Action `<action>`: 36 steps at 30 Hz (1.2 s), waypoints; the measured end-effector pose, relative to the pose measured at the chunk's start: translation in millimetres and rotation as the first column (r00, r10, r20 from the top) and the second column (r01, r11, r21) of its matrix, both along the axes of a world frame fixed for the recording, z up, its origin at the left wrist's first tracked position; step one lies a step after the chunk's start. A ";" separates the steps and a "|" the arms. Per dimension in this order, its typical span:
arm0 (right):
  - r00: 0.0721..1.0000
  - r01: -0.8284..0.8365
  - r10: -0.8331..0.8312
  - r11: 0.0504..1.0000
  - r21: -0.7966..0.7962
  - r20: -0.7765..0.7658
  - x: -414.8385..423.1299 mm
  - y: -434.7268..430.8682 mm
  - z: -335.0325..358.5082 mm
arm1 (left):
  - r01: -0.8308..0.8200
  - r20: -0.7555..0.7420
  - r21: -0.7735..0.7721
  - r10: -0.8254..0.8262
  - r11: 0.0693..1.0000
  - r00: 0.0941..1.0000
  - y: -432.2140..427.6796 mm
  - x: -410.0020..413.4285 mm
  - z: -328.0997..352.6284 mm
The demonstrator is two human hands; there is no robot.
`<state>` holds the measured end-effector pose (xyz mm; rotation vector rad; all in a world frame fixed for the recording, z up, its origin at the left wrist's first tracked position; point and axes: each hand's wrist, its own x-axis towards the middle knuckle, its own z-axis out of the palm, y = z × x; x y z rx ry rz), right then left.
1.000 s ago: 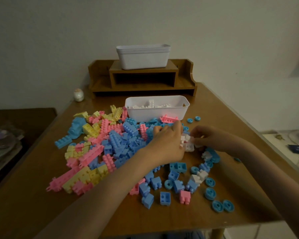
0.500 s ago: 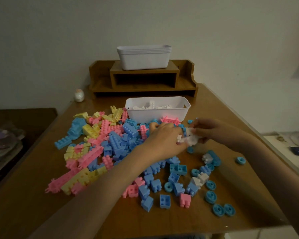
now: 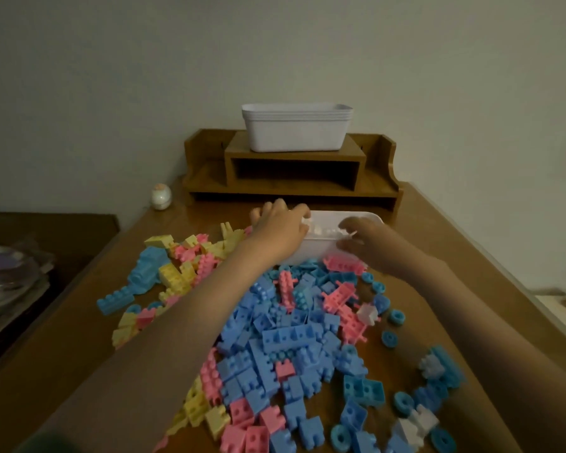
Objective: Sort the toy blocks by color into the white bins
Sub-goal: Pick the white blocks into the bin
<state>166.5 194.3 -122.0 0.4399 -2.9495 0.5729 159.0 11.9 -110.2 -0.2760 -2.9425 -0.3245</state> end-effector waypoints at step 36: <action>0.968 0.144 -0.199 0.939 -0.312 -0.155 29.3 -3.9 7.9 | 0.281 0.265 -0.152 -0.234 0.948 0.935 -34.0 100.1 -16.5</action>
